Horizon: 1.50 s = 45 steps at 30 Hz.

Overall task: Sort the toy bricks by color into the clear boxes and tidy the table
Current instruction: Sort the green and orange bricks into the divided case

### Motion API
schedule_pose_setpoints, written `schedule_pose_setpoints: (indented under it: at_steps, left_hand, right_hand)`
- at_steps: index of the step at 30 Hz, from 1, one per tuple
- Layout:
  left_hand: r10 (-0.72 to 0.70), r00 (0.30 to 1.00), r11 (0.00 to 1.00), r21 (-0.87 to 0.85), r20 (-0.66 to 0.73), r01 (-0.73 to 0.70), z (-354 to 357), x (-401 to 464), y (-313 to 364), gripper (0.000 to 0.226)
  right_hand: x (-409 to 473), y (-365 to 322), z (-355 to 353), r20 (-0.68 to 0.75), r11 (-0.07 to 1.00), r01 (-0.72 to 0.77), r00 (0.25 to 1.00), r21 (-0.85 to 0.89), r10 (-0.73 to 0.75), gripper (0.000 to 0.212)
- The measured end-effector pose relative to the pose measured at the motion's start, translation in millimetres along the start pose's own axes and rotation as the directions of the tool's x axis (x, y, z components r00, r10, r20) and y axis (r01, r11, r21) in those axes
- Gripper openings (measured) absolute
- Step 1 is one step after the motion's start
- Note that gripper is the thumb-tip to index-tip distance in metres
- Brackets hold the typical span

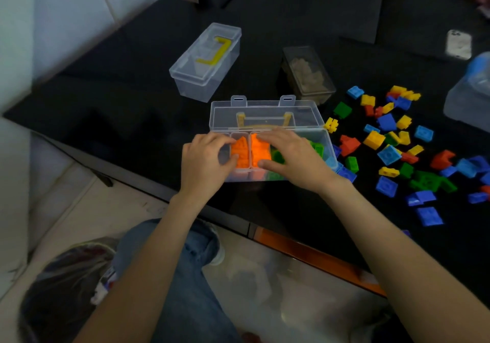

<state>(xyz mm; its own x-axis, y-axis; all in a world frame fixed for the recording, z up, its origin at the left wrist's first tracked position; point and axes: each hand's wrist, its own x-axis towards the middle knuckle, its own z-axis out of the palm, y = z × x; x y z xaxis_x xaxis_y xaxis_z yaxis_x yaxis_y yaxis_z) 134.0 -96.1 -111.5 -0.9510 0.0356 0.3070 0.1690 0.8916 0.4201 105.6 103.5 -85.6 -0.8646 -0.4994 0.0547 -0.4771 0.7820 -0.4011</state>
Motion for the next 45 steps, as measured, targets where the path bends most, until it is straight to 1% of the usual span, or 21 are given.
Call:
schedule_pose_setpoints:
  at_steps: [5,8,12,15,17,18,19,21,23,25,28,30,32,34,35,37,39,40,43,45]
  left_hand:
    - [0.006,1.0,0.999,-0.048,-0.015,-0.006,1,1,-3,0.035]
    - [0.013,1.0,0.999,-0.044,-0.017,-0.014,1,0,-3,0.037]
    - [0.036,0.999,0.999,-0.013,-0.039,-0.037,-2,-4,3,0.033]
    - [0.066,0.995,0.997,-0.027,-0.069,-0.068,-6,-6,18,0.031]
    - [0.106,0.987,0.988,-0.102,-0.118,-0.118,-12,-8,35,0.031]
    - [0.138,0.98,0.974,-0.157,-0.145,-0.16,-13,-8,51,0.03]
    - [0.177,0.969,0.954,-0.212,-0.174,-0.213,-14,-10,66,0.029]
    - [0.285,0.937,0.896,-0.292,-0.202,-0.335,-10,-11,100,0.028]
    - [0.39,0.91,0.841,-0.346,-0.143,-0.415,7,-11,138,0.029]
    - [0.448,0.894,0.827,-0.372,-0.017,-0.421,36,-9,170,0.031]
    - [0.472,0.858,0.864,-0.298,0.201,-0.406,85,-4,203,0.038]
    - [0.413,0.855,0.91,-0.173,0.313,-0.377,108,3,211,0.043]
    - [0.331,0.873,0.939,-0.033,0.357,-0.342,124,11,216,0.047]
    - [0.279,0.889,0.95,0.033,0.363,-0.311,131,17,214,0.045]
    - [0.276,0.888,0.952,0.024,0.368,-0.306,135,19,212,0.042]
    - [0.316,0.866,0.946,-0.059,0.387,-0.319,139,22,215,0.037]
    - [0.336,0.848,0.942,-0.16,0.411,-0.296,142,25,218,0.038]
    - [0.328,0.851,0.943,-0.197,0.41,-0.268,144,26,220,0.041]
    - [0.257,0.892,0.945,-0.291,0.371,-0.151,148,34,222,0.057]
    - [0.228,0.896,0.943,-0.317,0.381,-0.105,149,39,221,0.062]
  right_hand:
    - [4,-2,3,-0.06,1.0,-0.027,0.998,-0.001,0.027,0.057]
    - [2,-2,4,-0.055,0.999,-0.028,0.998,0.019,0.029,0.057]
    - [-5,0,7,-0.005,0.999,-0.029,1.0,0.028,0.029,0.062]
    - [-9,0,7,-0.014,0.995,-0.021,1.0,0.099,0.022,0.062]
    - [-16,-1,-1,-0.067,0.987,0.01,0.998,0.159,0.0,0.057]
    - [-25,3,-10,-0.121,0.984,0.02,0.993,0.177,0.002,0.053]
    - [-35,5,-19,-0.185,0.984,0.021,0.983,0.179,0.013,0.048]
    - [-63,18,-36,-0.31,0.984,-0.026,0.947,0.174,0.08,0.04]
    - [-101,40,-50,-0.397,0.975,-0.11,0.9,0.191,0.179,0.033]
    - [-135,70,-56,-0.422,0.954,-0.219,0.86,0.202,0.287,0.03]
    - [-175,121,-58,-0.371,0.897,-0.41,0.817,0.166,0.442,0.034]
    - [-191,146,-54,-0.32,0.849,-0.515,0.79,0.115,0.523,0.042]
    - [-203,167,-56,-0.276,0.811,-0.581,0.771,0.065,0.575,0.051]
    - [-204,179,-55,-0.207,0.8,-0.598,0.778,0.046,0.593,0.056]
    - [-204,183,-54,-0.171,0.809,-0.585,0.793,0.054,0.585,0.056]
    - [-201,189,-53,-0.109,0.826,-0.546,0.821,0.136,0.561,0.055]
    - [-197,191,-52,-0.064,0.831,-0.505,0.845,0.235,0.532,0.055]
    - [-198,192,-53,-0.048,0.825,-0.493,0.85,0.277,0.524,0.055]
    - [-202,200,-59,-0.034,0.802,-0.499,0.842,0.328,0.538,0.055]
    - [-208,208,-65,-0.041,0.778,-0.529,0.818,0.338,0.574,0.056]
